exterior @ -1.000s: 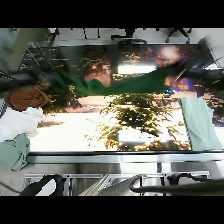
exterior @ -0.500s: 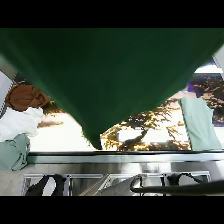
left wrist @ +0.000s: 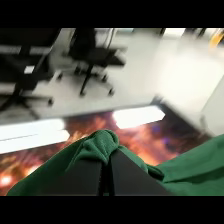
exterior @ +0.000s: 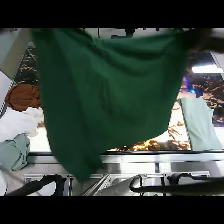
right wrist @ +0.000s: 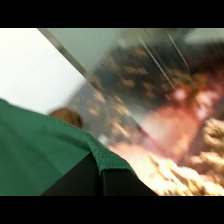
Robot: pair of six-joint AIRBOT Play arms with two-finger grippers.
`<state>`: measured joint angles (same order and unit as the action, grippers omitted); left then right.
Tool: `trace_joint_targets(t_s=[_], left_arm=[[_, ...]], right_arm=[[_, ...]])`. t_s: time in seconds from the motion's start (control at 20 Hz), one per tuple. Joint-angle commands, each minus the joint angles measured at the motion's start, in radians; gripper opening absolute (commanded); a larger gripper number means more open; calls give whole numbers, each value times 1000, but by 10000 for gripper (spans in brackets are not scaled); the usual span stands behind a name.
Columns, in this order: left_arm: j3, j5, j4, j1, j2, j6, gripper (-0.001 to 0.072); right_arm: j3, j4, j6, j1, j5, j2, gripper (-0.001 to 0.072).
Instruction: Fold the shirts.
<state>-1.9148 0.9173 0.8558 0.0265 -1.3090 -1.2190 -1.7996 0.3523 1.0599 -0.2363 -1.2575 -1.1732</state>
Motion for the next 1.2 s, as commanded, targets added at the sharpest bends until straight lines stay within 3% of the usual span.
trace_joint_targets(t_s=[0.0, 0.25, 0.5, 0.55, 0.6, 0.65, 0.7, 0.75, 0.95, 1.05, 1.15], left_arm=[[3, -171, 276, 115, -264, -28, 13], [-19, -223, 141, 45, -584, -21, 13], [-142, -76, -32, -19, -741, 33, 14], [-140, -63, -62, -30, -737, 32, 17], [-140, -35, -95, -51, -725, 32, 21], [-140, 6, -118, -75, -702, 32, 275], [-140, 51, -127, -105, -668, 29, 704], [-140, 108, -125, -139, -628, 10, 666], [-112, 473, -122, -297, -454, -47, 666], [42, 582, -88, -334, -347, -71, 666], [287, 600, 37, -346, -216, -73, 666]], right_arm=[[39, 214, -20, 90, 138, -195, 19], [39, 194, -43, 95, 300, -470, 20], [39, 178, -43, 114, 368, -582, 21], [37, 176, -43, 113, 360, -579, 105], [36, 174, -42, 109, 343, -565, 305], [36, 179, -43, 99, 314, -540, 396], [36, 186, -42, 80, 262, -503, 403], [36, 190, -42, 57, 198, -460, 403], [48, 346, 109, -53, -93, -270, 402], [132, 471, 139, -60, -176, -172, 401], [300, 541, 137, -62, -175, -59, 401]])
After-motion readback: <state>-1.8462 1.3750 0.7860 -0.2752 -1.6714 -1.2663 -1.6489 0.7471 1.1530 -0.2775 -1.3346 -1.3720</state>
